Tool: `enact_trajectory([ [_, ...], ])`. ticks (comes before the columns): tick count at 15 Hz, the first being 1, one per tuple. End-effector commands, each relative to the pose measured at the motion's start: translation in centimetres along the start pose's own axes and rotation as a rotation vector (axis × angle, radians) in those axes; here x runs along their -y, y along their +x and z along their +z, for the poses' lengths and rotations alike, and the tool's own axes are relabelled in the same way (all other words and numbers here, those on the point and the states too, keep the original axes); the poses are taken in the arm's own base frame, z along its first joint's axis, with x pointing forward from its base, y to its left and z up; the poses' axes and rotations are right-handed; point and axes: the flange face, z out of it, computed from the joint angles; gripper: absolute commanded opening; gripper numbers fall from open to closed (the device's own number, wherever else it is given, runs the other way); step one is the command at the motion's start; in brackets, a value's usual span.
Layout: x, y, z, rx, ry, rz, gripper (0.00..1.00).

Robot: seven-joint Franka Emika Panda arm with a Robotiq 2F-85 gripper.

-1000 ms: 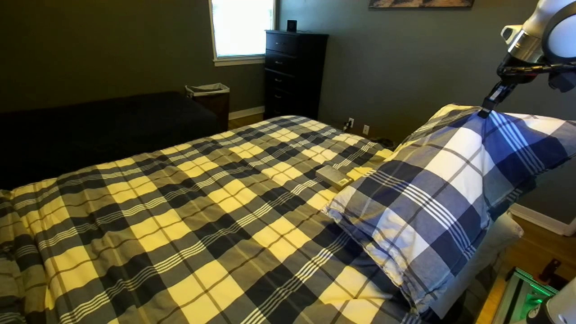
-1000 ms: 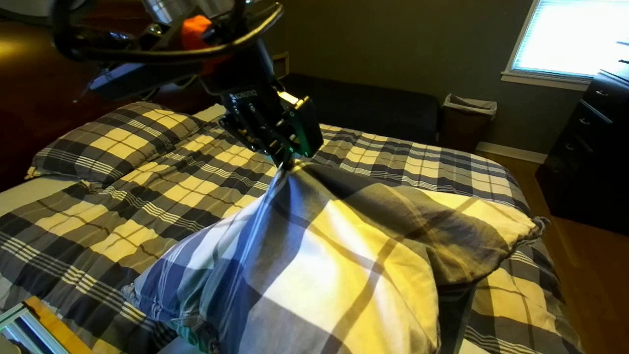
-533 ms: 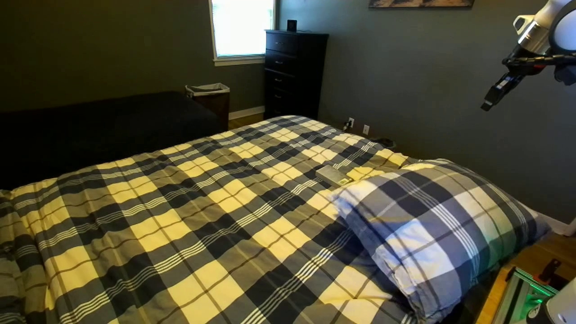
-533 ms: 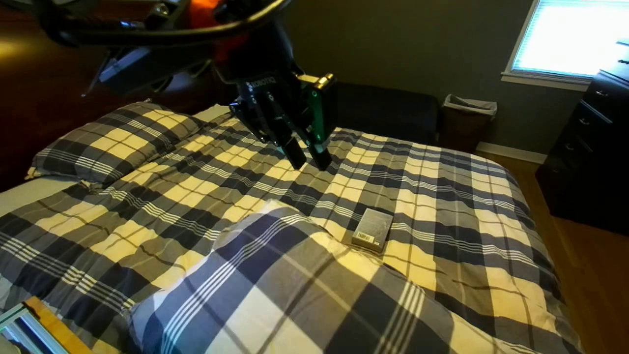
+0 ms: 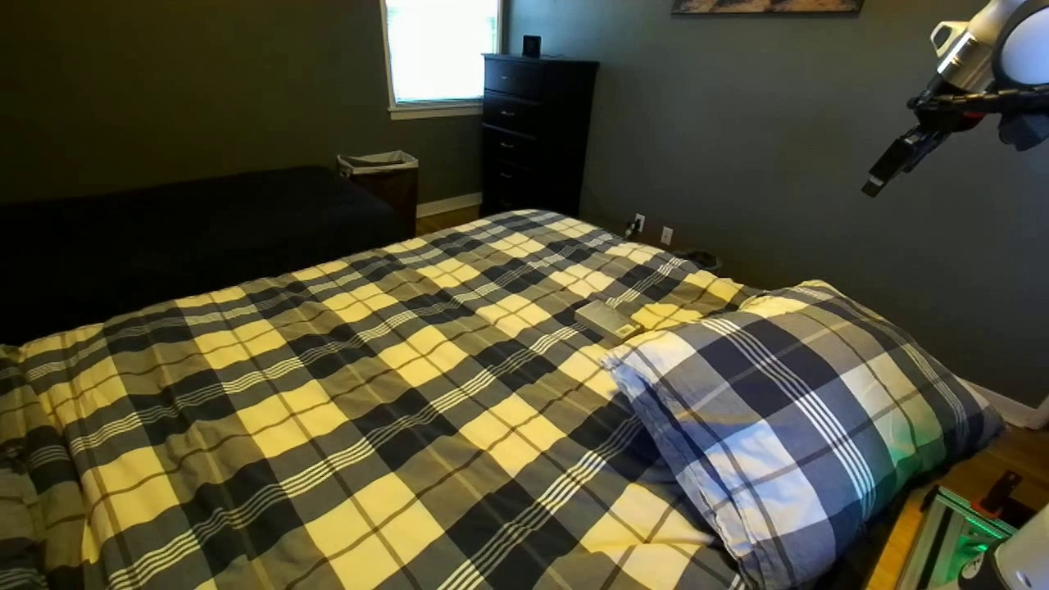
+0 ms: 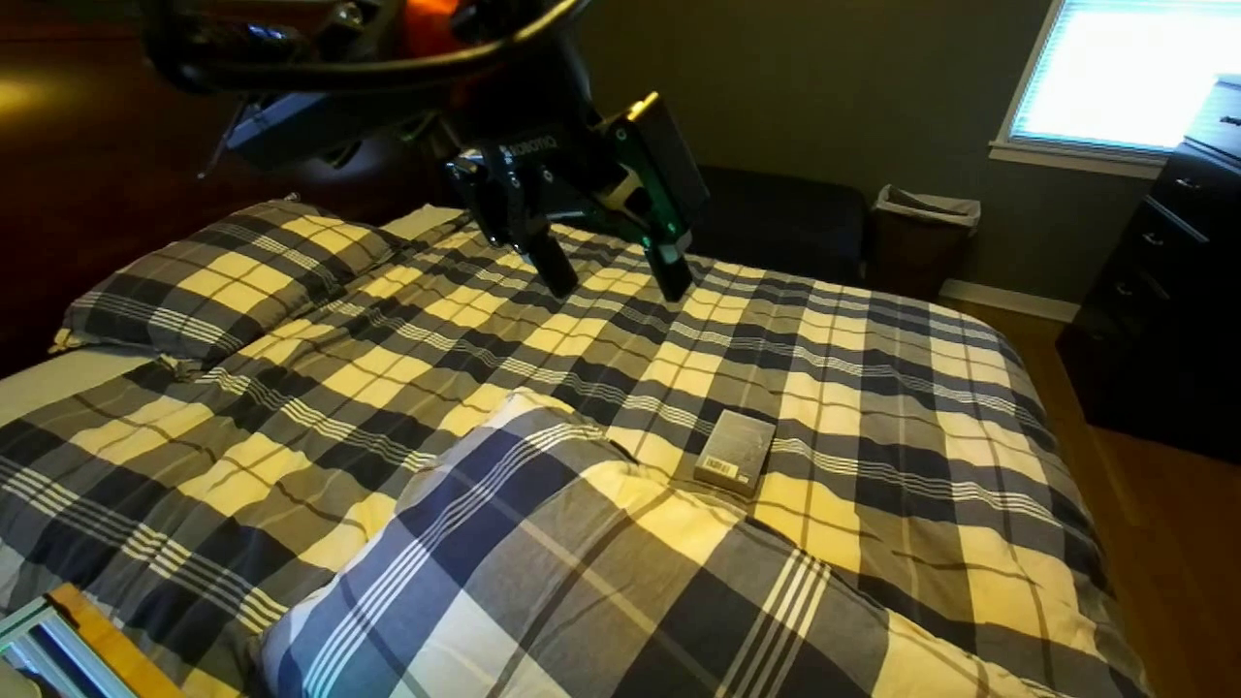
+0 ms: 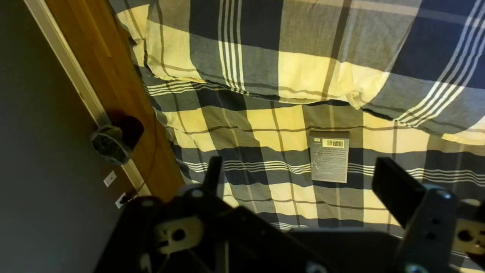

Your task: Put the checkered pillow on top of the white pillow

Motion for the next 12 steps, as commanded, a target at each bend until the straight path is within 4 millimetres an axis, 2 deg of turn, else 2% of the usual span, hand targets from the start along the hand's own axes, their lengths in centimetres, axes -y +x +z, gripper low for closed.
enact_trajectory([
  [1, 1.9, 0.9, -0.9, 0.021, 0.043, 0.075, 1.0],
  [8, 6.4, 1.8, -5.2, 0.108, -0.035, 0.21, 1.0],
  [12, 7.5, 1.6, -7.5, 0.124, -0.063, 0.26, 1.0],
])
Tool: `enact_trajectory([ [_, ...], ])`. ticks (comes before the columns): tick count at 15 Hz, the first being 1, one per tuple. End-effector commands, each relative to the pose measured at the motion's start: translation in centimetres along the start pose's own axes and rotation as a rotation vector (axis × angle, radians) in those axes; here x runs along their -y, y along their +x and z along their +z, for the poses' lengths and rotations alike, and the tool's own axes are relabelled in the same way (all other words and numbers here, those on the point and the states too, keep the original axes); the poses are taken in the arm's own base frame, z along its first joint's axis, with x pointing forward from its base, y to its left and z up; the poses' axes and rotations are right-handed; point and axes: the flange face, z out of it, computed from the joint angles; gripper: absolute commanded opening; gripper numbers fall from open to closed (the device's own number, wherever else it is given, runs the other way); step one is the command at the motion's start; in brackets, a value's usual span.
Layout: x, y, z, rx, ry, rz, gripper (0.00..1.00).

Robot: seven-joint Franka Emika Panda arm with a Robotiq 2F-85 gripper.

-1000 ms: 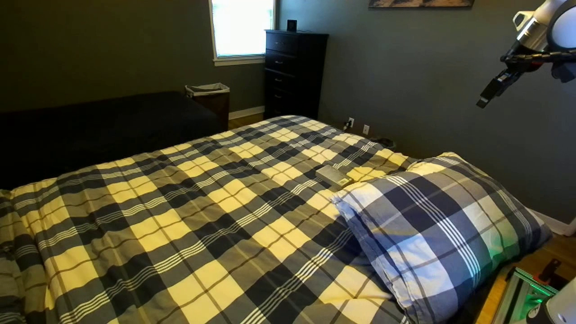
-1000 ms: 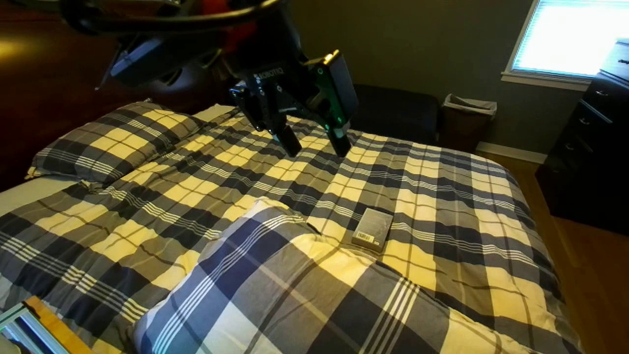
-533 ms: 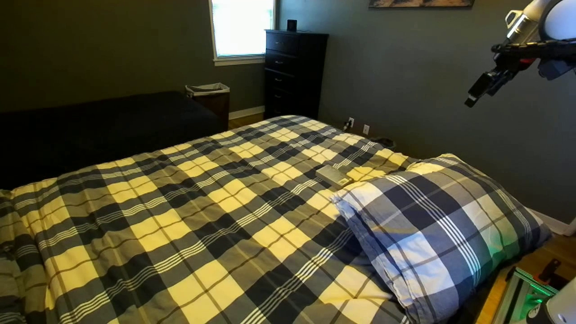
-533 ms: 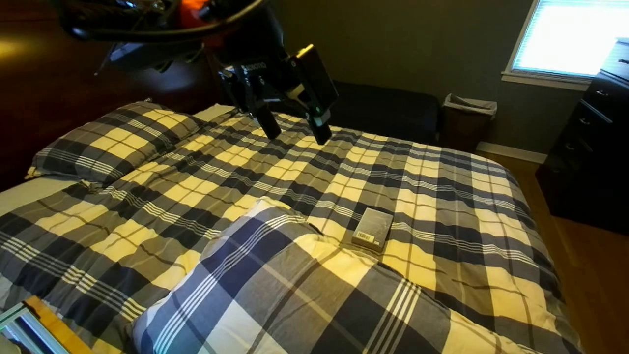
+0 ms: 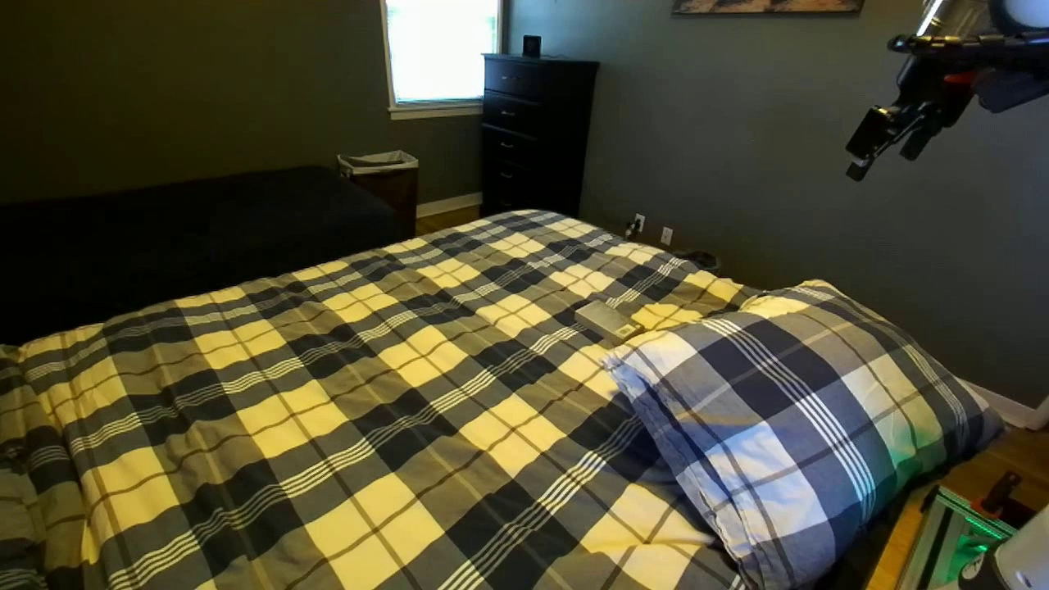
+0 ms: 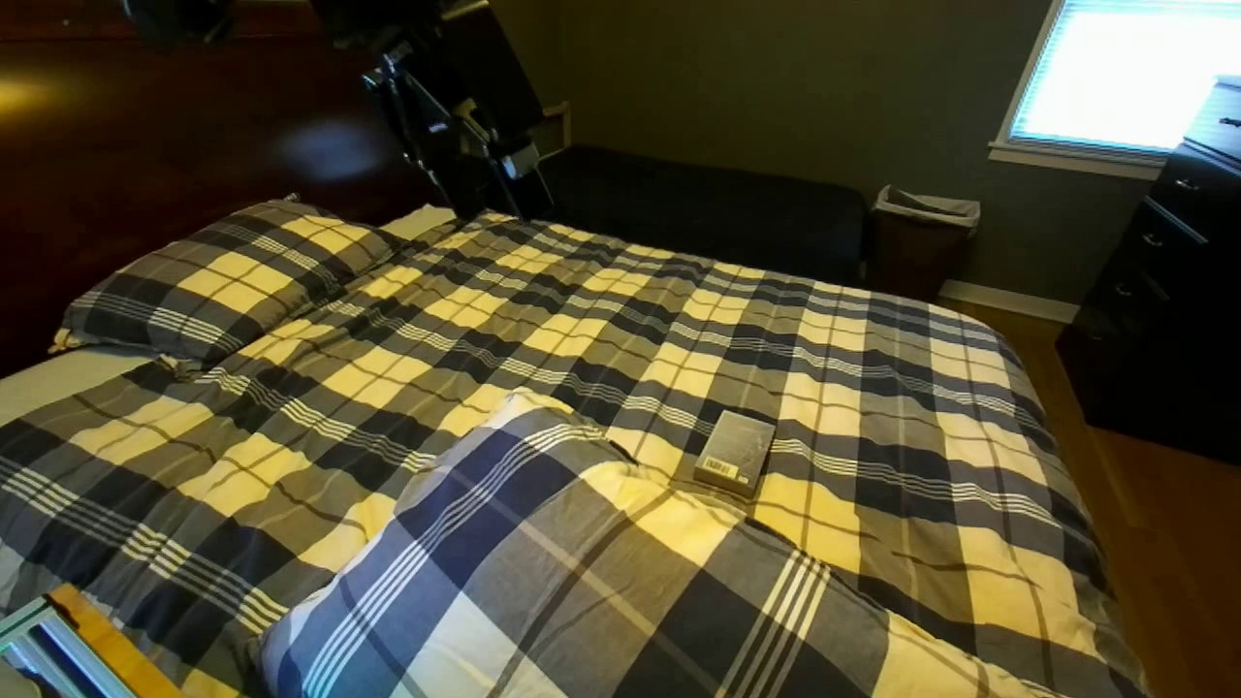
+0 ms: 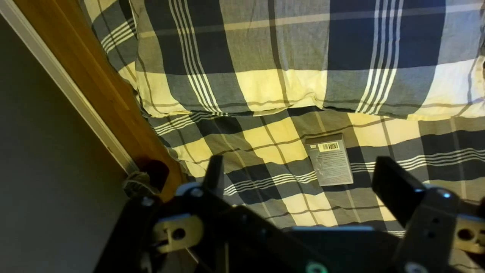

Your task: Put the checkered pillow on top of the white pillow

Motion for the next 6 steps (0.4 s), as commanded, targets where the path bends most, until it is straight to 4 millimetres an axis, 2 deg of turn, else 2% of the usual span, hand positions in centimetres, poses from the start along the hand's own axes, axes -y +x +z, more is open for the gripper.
enact_trajectory([
  [1, 0.18, -1.1, -1.92, 0.01, -0.023, 0.06, 1.0],
  [2, 0.33, -1.21, -2.56, 0.007, -0.025, 0.069, 1.0],
  [3, 0.22, -0.48, -1.64, 0.0, -0.014, 0.038, 1.0],
  [6, 0.27, -0.82, -2.44, -0.008, -0.018, 0.054, 1.0],
])
